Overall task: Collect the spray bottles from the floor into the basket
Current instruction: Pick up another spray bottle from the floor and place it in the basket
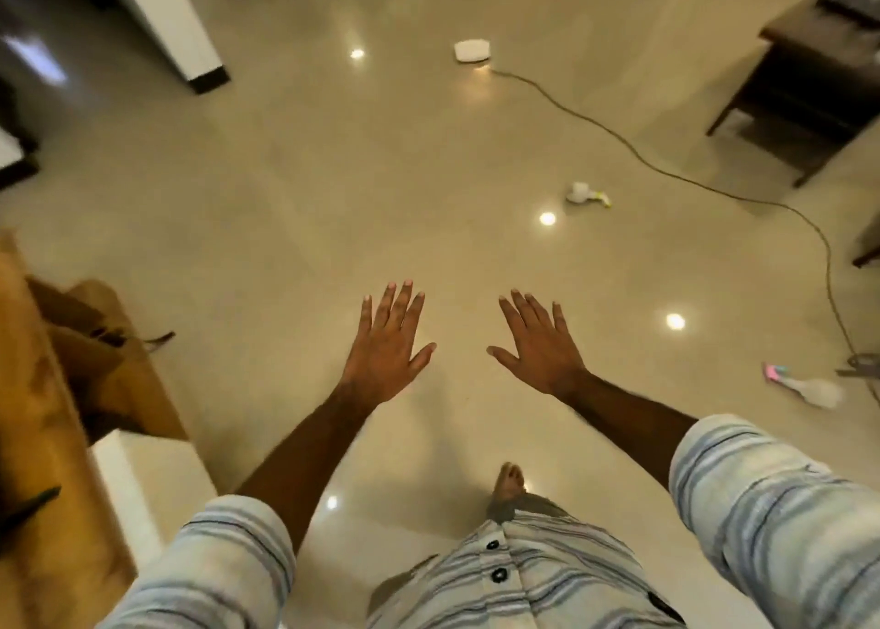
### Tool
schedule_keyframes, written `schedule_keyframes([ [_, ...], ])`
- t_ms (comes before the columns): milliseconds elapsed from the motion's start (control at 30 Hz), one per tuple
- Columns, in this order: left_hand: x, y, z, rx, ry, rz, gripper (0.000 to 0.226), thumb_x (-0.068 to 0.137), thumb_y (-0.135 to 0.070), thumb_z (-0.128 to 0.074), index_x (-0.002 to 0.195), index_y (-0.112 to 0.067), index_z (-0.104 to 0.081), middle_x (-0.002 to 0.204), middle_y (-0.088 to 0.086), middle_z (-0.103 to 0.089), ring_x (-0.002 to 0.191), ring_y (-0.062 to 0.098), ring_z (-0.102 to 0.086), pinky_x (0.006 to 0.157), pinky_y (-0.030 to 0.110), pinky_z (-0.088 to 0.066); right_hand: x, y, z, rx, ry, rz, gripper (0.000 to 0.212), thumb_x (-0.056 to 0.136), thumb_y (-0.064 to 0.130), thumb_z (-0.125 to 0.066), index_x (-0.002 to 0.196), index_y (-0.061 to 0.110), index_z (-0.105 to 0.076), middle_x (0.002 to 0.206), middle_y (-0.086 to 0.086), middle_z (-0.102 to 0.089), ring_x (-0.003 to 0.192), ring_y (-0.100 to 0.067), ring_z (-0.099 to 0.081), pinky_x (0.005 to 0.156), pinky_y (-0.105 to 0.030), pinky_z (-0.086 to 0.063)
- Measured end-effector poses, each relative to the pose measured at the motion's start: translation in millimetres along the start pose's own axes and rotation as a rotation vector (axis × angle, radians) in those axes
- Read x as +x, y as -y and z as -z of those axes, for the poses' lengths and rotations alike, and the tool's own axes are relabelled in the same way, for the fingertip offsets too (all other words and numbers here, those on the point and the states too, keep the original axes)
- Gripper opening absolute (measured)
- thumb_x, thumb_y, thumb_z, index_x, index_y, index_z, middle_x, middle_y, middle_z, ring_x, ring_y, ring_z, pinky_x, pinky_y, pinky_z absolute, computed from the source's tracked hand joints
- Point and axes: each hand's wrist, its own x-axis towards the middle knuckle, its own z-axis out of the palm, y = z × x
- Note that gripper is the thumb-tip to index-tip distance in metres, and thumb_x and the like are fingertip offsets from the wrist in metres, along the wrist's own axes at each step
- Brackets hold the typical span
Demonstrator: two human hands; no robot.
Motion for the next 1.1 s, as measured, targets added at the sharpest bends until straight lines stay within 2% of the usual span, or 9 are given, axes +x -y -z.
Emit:
schedule_keyframes([
  [200,155,-84,28,0.021,-0.01,-0.185,0.077,0.097,-0.061,-0.018,0.158,-0.013,-0.011,0.167,0.012,-0.006,0.155,0.032,-0.006,0.123,0.057,-0.013,18,-140,37,0.003,-0.048,-0.234,0.082,0.095,0.068,-0.025,0.157,0.018,-0.008,0.166,-0.008,-0.01,0.153,-0.028,-0.012,0.121,-0.058,-0.011],
  [400,281,-133,30,0.059,0.024,-0.358,0.076,0.097,-0.061,-0.017,0.156,-0.013,-0.016,0.167,0.012,-0.012,0.154,0.032,-0.011,0.123,0.057,-0.014,61,-231,54,0.067,-0.064,-0.401,0.081,0.095,0.066,-0.027,0.156,0.017,-0.01,0.166,-0.008,-0.012,0.153,-0.027,-0.013,0.121,-0.058,-0.01],
  [667,467,-138,11,0.044,0.112,-0.514,0.076,0.096,-0.06,-0.018,0.156,-0.013,-0.018,0.167,0.012,-0.012,0.154,0.031,-0.011,0.123,0.057,-0.015,177,-323,58,0.108,-0.05,-0.556,0.078,0.096,0.063,-0.03,0.156,0.016,-0.013,0.165,-0.009,-0.014,0.152,-0.028,-0.015,0.121,-0.058,-0.012],
  [867,606,-128,18,0.013,0.182,-0.596,0.073,0.098,-0.056,-0.032,0.156,-0.012,-0.021,0.167,0.012,-0.013,0.154,0.032,-0.013,0.122,0.056,-0.017,273,-371,80,0.161,-0.024,-0.644,0.077,0.097,0.061,-0.033,0.155,0.015,-0.014,0.165,-0.009,-0.014,0.152,-0.028,-0.014,0.121,-0.059,-0.012],
  [1100,768,-132,12,0.03,0.236,-0.662,0.072,0.098,-0.054,-0.036,0.155,-0.013,-0.021,0.166,0.011,-0.014,0.154,0.032,-0.012,0.122,0.055,-0.016,387,-439,83,0.271,-0.007,-0.714,0.076,0.097,0.06,-0.034,0.155,0.015,-0.015,0.165,-0.01,-0.015,0.152,-0.029,-0.015,0.121,-0.058,-0.012],
])
